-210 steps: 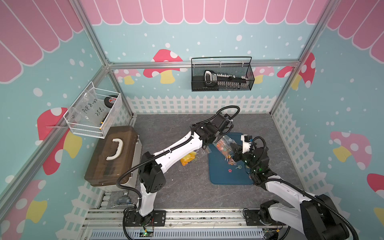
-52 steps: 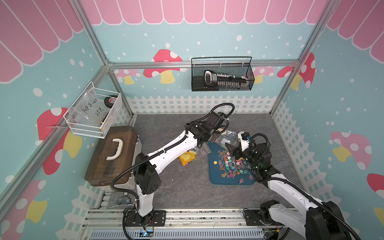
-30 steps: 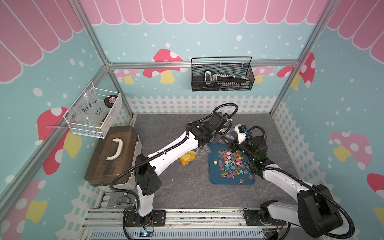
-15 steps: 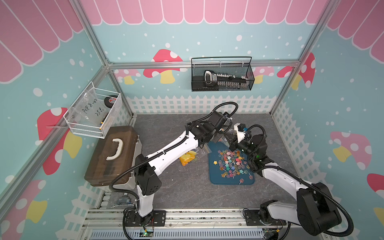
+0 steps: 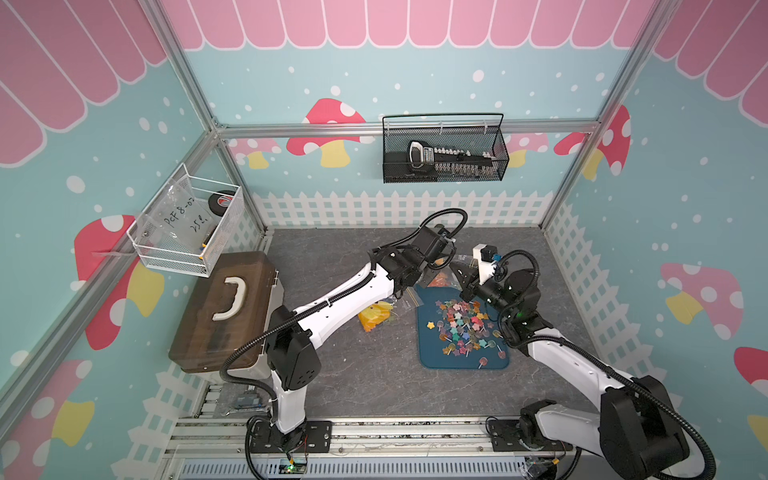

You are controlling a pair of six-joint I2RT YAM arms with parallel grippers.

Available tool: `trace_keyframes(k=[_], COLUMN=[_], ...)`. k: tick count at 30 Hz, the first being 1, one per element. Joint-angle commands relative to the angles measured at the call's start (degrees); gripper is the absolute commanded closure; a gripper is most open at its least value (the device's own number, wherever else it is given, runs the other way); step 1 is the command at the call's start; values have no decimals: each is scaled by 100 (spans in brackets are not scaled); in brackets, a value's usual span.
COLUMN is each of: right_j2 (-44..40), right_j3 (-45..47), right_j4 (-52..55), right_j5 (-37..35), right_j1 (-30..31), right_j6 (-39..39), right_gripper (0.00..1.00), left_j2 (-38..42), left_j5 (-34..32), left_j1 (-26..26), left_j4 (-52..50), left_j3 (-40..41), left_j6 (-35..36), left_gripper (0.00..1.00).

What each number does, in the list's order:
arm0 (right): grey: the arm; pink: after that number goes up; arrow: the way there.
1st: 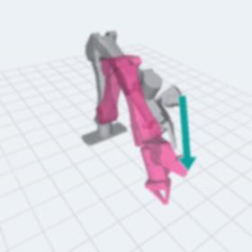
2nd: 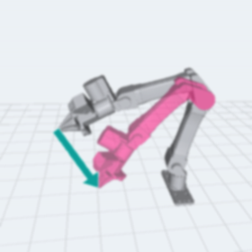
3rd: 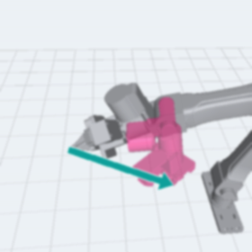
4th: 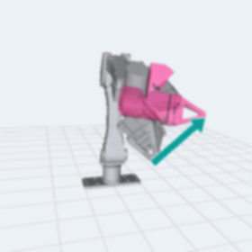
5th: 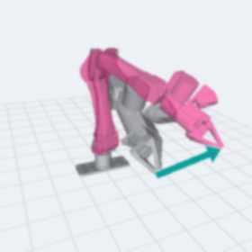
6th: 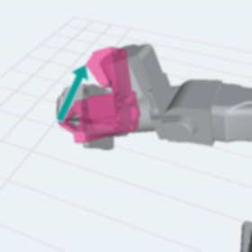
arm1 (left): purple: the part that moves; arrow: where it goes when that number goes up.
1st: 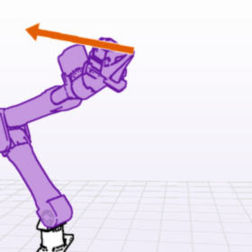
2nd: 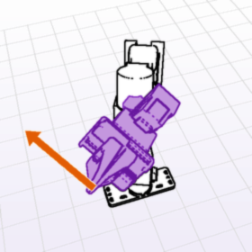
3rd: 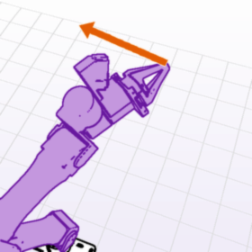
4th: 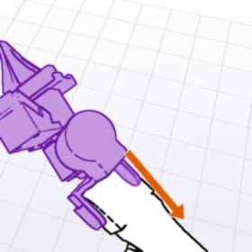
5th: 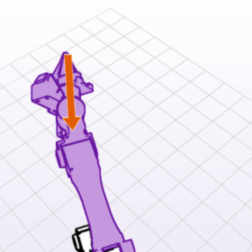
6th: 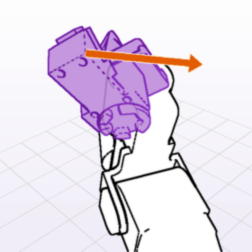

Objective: Pour candies out of the ziploc bag
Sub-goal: 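Pour the candies out of the ziploc bag onto the tray.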

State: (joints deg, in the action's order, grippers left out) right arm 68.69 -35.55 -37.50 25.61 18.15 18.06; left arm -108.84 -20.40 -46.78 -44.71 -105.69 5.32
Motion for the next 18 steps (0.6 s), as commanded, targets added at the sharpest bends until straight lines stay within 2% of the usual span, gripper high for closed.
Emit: trace_keyframes(k=[1,8,10,12,13,18], right_j2=[-171,-148,-136,-145,-150,-146], right_j3=[-5,-176,-223,-259,-274,-370], right_j4=[-328,-326,-319,-319,-303,-293], right_j5=[67,228,273,287,292,342], right_j1=[-13,-11,-13,-11,-13,-13], right_j6=[179,341,365,377,382,400], right_gripper=[100,100,100,100,100,100], left_j2=[369,697,885,1051,1132,1630], left_j5=[-139,172,394,522,588,1094], left_j1=[183,284,292,306,317,499], left_j4=[203,679,928,1135,1251,1802], left_j3=[213,745,1008,1234,1386,2049], left_j6=[-119,29,137,235,258,311], left_gripper=[100,98,84,74,64,42])
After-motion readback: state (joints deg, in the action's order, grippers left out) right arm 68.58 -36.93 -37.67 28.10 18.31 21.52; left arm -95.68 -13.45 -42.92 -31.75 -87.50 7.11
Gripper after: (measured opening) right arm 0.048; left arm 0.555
